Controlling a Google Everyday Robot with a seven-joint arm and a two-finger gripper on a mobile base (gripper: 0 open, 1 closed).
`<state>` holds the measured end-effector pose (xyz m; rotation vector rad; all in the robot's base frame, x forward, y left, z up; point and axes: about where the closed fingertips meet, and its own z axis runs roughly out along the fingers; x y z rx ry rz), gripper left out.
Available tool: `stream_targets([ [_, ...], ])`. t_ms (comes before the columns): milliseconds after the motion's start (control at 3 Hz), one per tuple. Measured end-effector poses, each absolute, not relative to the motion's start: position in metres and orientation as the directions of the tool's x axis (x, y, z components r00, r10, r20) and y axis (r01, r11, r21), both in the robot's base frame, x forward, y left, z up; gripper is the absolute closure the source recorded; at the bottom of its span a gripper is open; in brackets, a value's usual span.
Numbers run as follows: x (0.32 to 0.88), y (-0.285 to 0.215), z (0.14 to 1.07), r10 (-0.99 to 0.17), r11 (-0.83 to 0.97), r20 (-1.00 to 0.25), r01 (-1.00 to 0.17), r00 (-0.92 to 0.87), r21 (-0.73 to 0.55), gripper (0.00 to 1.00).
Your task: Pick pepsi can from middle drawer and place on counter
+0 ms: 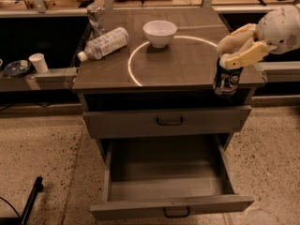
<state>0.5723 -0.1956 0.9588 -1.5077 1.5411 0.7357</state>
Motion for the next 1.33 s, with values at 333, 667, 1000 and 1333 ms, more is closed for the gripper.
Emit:
stream_targets([
  [333,0.572,-0.195,0.957,-0.466,0.129,-0.883,-0.983,0.053,-0.127,1.0],
  [667,0.588,-0.202,0.964,-0.392,0.242,-0.92,-0.966,-0.008,-0.094,1.0],
  [1000,0.616,-0.206,0.978,-0.361,0.357,-0.931,-0.93,-0.05,-0.089,1.0],
  [1333,0.652,-0.201,0.981,-0.302,0.469,-0.944,-0.883,-0.134,-0.025,0.97],
])
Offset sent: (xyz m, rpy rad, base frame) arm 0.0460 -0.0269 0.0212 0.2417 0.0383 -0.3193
